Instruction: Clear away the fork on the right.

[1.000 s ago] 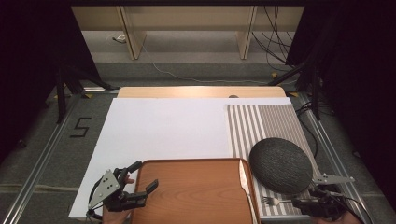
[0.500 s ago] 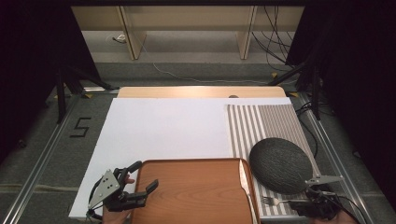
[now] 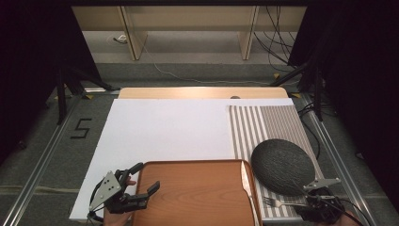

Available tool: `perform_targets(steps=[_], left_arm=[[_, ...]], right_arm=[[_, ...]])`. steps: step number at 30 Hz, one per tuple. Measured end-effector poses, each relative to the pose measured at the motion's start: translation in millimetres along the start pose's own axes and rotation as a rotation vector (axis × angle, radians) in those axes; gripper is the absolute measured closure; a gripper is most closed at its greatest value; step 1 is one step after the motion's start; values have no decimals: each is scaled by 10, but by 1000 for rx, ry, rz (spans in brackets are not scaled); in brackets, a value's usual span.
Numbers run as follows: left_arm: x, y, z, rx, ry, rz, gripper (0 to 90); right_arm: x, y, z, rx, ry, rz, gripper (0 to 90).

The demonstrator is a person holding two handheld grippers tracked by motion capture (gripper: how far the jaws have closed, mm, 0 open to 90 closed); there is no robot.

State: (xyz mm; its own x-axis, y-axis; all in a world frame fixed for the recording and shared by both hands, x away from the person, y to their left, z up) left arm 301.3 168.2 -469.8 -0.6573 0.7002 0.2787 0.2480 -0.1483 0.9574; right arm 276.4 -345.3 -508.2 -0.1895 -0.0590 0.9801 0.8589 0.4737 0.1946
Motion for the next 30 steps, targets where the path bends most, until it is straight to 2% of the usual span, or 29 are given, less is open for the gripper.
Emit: perform_targets(steps=[9, 15, 17, 19, 22, 30], left_arm=[[-2, -1, 0, 0, 0, 0, 161], [-2, -3, 4, 4, 1, 1, 161], [-5, -4, 3, 3, 0, 1, 161], [-5, -5, 0, 1, 1, 2, 161], [0, -3, 8, 3, 2, -1, 161], [-3, -6, 11, 7, 1, 0, 161]], right_arm=[[20, 21, 94, 46, -12, 46, 584], [25, 36, 143, 82, -29, 59, 637], [29, 34, 150, 117, -35, 73, 658], [30, 40, 158, 117, -27, 77, 691], [26, 40, 163, 147, -11, 78, 734], [33, 57, 208, 220, -42, 102, 771]])
Point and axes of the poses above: each handheld gripper's, and its own axes: x roughly backward along the jaws, y roughly out of its top, z roughly to its left, the point moved 5 cm from there along -x, roughly forward along the jaws, and after that the axes turned 11 degrees about z, right-handed, at the moved point
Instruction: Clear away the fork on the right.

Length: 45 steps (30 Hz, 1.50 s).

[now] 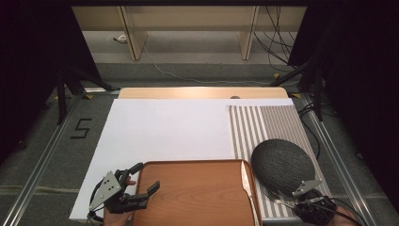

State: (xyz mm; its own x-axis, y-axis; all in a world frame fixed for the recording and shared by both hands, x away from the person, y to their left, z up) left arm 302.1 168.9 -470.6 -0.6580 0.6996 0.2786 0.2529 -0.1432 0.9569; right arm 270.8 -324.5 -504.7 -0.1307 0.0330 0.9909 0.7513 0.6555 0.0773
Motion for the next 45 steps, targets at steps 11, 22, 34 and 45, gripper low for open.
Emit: perform_targets(steps=[11, 22, 34, 45], left_arm=[[-2, -1, -5, -3, 2, 2, 161], [-5, -5, -6, -4, 2, 5, 161], [-6, -6, -7, -4, 4, 7, 161], [-3, -3, -6, -2, 5, 4, 161]], right_arm=[[7, 53, 47, 162, -58, 55, 824], [10, 67, 84, 240, -84, 71, 848], [52, 86, 121, 258, -53, 30, 852], [288, 236, 195, 211, 75, -190, 853]])
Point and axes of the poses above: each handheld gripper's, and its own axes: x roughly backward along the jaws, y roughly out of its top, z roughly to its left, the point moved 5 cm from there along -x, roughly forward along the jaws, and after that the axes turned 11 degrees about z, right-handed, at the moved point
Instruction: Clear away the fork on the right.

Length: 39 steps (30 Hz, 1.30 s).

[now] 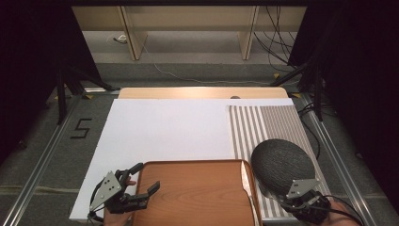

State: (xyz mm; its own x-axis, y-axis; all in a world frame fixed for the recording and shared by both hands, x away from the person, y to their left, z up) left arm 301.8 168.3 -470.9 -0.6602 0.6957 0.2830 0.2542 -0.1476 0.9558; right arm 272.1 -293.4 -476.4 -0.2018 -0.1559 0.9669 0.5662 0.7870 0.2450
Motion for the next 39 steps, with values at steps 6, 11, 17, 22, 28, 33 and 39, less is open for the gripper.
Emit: perform_targets(steps=[6, 11, 17, 22, 28, 33, 39], left_arm=[[-2, -1, 0, 0, 0, 1, 161], [-4, -2, -2, -2, 1, 2, 161], [0, -1, 2, -2, 2, 0, 162], [-2, -3, 3, -1, 2, 0, 161], [2, -1, 6, -1, 4, -1, 161], [5, -1, 10, 0, 5, -2, 161], [8, 1, 9, 1, 8, -4, 161]], right_arm=[[26, 106, -12, -50, 37, -82, 853], [54, 196, 4, -74, 75, -140, 853], [113, 344, 43, -95, 156, -224, 853], [149, 473, 82, -109, 200, -281, 853], [157, 619, 134, -124, 254, -327, 853], [159, 717, 169, -139, 283, -336, 853], [138, 834, 231, -128, 305, -339, 853]])
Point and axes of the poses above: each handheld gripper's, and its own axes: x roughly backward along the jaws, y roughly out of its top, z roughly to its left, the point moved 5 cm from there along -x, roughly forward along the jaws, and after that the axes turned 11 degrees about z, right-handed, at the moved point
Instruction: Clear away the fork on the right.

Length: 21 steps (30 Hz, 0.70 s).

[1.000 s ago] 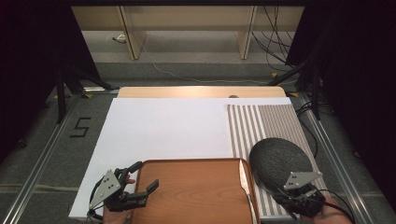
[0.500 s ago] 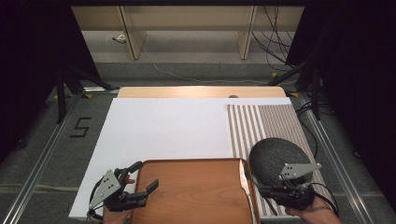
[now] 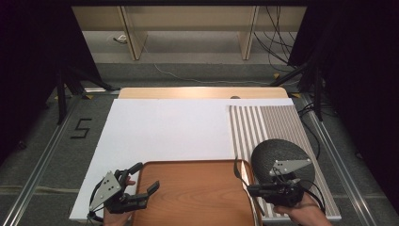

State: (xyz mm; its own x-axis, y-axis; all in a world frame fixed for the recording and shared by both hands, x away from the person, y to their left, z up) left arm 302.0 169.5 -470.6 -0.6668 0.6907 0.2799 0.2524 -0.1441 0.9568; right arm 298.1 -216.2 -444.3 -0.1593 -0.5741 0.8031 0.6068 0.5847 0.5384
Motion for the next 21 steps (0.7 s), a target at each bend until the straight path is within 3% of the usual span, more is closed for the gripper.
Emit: perform_targets(steps=[13, 21], left_arm=[[4, -1, -4, -4, -1, 2, 161], [7, -1, -3, -3, -3, 1, 161]], right_arm=[[-242, 142, 171, 28, 43, 55, 852], [-362, 171, 211, 22, 56, 97, 853]])
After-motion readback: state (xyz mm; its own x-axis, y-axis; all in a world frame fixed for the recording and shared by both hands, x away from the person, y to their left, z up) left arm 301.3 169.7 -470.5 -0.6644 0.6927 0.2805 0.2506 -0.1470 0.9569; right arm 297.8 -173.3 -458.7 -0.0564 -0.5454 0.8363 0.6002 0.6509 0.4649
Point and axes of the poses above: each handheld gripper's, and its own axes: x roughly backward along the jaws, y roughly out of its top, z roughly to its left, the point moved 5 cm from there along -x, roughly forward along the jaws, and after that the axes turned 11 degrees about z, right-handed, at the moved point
